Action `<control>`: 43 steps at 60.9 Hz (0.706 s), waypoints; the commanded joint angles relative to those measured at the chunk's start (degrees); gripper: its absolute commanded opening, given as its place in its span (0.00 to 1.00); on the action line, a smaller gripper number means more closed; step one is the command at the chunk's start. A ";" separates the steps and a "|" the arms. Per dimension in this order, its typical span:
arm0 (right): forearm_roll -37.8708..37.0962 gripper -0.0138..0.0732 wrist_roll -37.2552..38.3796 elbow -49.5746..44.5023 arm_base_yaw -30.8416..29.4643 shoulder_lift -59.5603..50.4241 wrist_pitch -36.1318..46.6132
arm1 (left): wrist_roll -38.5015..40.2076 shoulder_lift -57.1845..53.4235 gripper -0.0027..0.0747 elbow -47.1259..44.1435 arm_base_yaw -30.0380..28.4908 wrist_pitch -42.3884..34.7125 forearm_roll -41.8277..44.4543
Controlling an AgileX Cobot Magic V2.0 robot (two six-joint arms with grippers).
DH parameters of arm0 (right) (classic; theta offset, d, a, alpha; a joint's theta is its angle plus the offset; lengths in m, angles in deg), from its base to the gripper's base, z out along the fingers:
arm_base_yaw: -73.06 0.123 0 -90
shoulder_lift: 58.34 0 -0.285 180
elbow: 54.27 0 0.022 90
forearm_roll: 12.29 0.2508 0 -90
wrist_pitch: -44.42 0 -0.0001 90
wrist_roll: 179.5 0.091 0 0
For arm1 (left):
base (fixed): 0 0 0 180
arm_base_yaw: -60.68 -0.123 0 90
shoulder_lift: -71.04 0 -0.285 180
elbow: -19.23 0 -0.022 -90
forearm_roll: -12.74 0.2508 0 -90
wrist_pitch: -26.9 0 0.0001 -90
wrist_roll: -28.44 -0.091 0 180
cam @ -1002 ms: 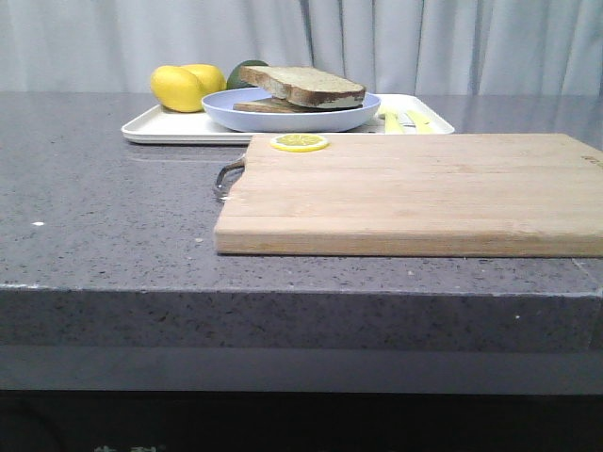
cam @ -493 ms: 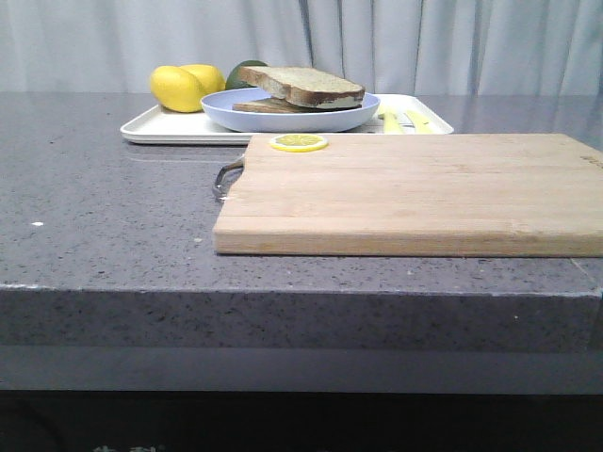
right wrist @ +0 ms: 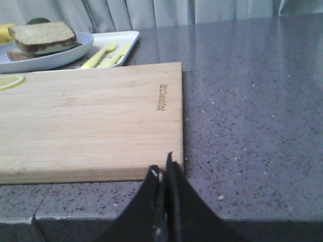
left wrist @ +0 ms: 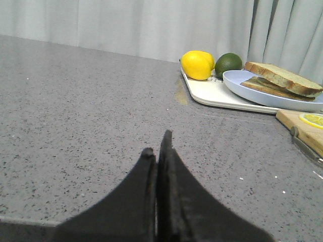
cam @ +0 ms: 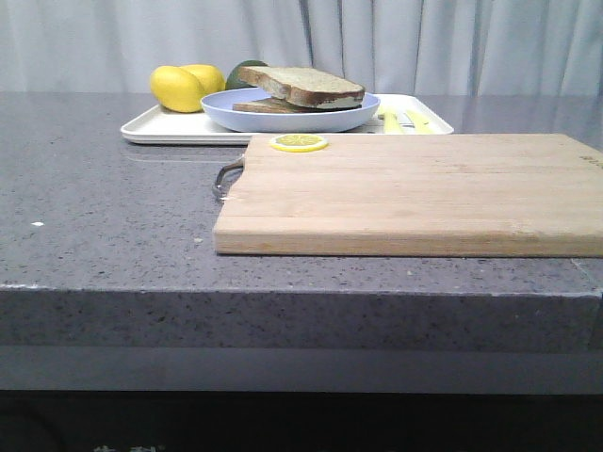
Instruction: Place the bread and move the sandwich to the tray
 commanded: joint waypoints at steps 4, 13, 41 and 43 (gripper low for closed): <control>0.07 0.09 -0.26 0.21 -0.26 -1.82 3.15 | 0.48 -1.20 0.01 -0.02 0.47 -4.65 -0.39; 0.07 0.09 -0.26 0.21 -0.33 -1.74 0.54 | 0.48 -1.20 0.01 -0.02 0.47 -4.65 -0.39; 0.07 0.09 -0.26 0.21 -0.33 -1.74 -0.82 | 0.48 -1.20 0.01 -0.02 0.47 -4.65 -0.39; 0.07 0.09 -0.26 0.21 -0.33 -1.74 -0.82 | 0.48 -1.20 0.01 -0.02 0.47 -4.65 -0.39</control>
